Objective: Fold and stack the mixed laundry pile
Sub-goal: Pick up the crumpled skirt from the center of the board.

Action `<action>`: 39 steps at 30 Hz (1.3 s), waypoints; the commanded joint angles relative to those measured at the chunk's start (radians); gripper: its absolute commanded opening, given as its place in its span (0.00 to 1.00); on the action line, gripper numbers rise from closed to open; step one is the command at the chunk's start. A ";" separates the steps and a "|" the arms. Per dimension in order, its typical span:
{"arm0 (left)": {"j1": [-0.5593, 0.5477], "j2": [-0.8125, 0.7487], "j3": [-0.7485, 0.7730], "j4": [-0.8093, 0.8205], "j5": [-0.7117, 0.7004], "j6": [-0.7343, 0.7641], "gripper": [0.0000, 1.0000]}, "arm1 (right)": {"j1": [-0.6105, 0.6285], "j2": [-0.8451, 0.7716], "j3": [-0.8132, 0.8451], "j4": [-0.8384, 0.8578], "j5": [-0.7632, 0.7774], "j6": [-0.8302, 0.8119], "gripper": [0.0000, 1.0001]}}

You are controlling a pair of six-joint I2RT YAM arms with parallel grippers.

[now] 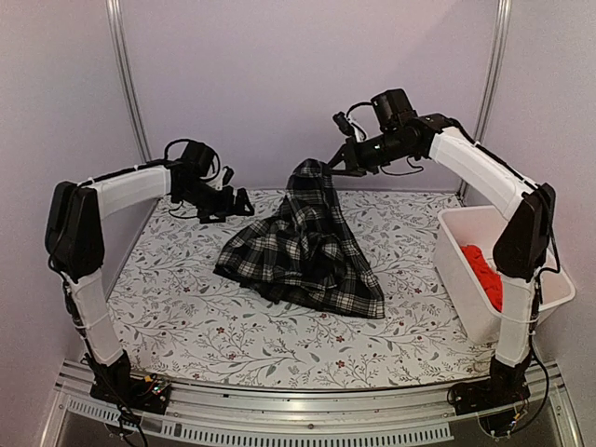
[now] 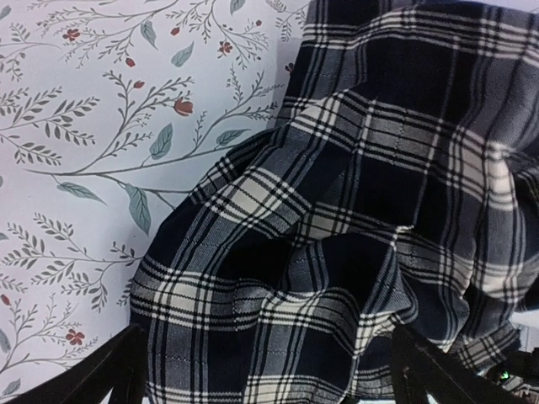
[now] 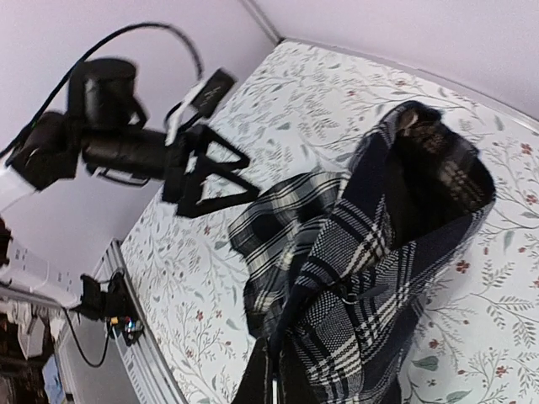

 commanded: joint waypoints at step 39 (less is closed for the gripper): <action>-0.237 0.015 0.251 -0.024 0.221 0.260 0.89 | 0.444 -0.318 -0.895 -0.168 0.167 -0.217 0.00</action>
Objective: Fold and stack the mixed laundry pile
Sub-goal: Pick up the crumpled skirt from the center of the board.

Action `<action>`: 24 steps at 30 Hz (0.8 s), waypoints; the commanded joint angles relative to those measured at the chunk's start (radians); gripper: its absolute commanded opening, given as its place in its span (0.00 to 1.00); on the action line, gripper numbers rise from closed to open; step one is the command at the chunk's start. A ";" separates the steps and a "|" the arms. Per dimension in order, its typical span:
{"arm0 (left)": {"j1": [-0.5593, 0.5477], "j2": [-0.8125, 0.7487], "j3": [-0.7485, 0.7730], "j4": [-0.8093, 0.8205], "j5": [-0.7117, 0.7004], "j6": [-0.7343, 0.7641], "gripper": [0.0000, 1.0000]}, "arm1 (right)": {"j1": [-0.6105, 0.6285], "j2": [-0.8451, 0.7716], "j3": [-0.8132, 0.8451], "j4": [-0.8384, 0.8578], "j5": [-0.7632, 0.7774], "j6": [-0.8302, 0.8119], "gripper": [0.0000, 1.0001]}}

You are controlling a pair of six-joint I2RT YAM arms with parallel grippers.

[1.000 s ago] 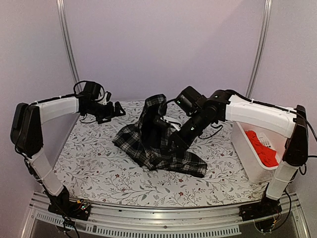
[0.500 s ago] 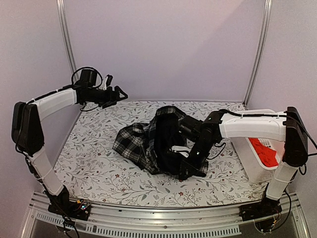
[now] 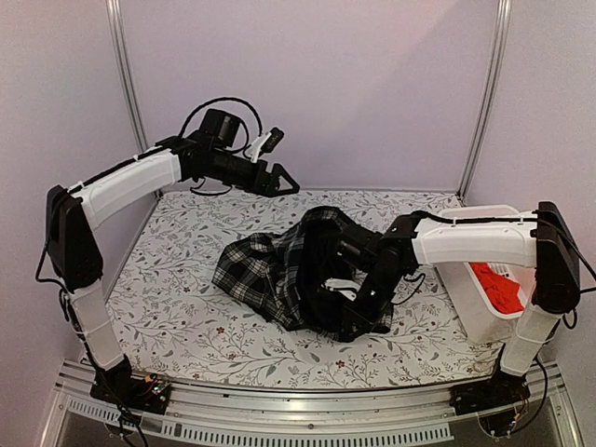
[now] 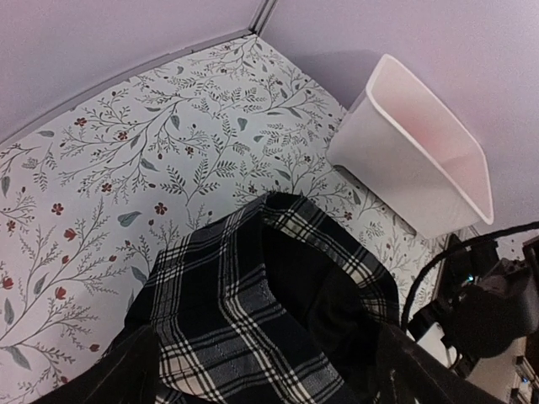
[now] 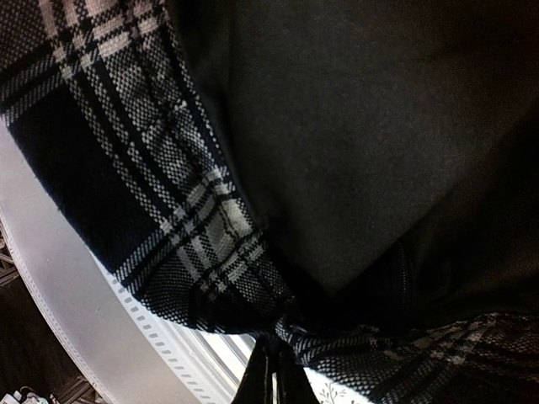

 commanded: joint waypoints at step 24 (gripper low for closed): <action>-0.088 0.296 0.344 -0.272 -0.432 0.014 0.00 | 0.008 -0.089 -0.015 -0.046 0.099 0.058 0.00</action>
